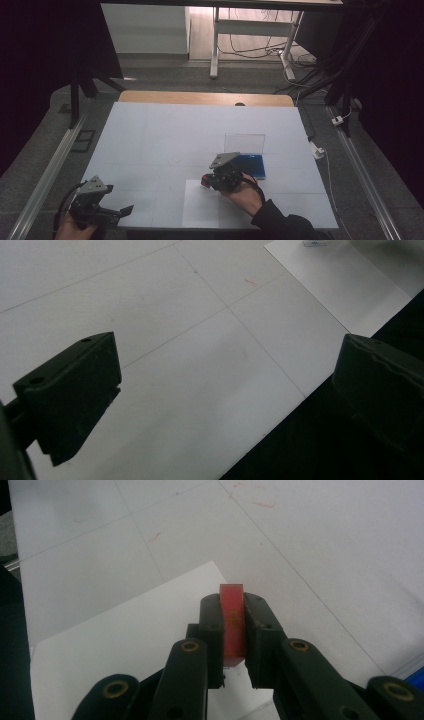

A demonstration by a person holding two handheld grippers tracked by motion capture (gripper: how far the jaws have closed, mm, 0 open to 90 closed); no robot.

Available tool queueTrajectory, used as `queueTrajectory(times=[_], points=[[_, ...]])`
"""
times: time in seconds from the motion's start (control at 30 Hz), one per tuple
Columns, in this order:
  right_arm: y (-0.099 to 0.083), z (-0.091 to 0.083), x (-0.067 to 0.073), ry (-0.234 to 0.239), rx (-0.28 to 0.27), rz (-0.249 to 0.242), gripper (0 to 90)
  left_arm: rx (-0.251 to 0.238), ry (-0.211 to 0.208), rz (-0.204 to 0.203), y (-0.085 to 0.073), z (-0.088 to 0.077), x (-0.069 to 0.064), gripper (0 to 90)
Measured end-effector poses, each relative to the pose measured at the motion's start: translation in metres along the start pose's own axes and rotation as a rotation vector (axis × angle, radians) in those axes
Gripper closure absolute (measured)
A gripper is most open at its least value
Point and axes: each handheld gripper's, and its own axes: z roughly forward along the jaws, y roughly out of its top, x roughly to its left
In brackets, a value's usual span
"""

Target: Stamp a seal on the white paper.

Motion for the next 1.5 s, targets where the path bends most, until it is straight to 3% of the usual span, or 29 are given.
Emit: queueTrajectory(times=[0.43, 0.77, 1.5], points=[[0.001, -0.011, -0.002, 0.01, -0.018, -0.007, 80.1, -0.003, -0.004, 0.001, 0.0, 0.0, 0.0, 0.0], [-0.002, -0.021, -0.007, -0.006, -0.024, 0.024, 80.1, -0.01, -0.012, 0.0, -0.001, -0.001, 0.001, 0.0], [-0.011, -0.045, -0.03, -0.076, -0.039, 0.076, 80.0, -0.008, -0.019, -0.002, 0.0, -0.001, 0.001, 0.0]])
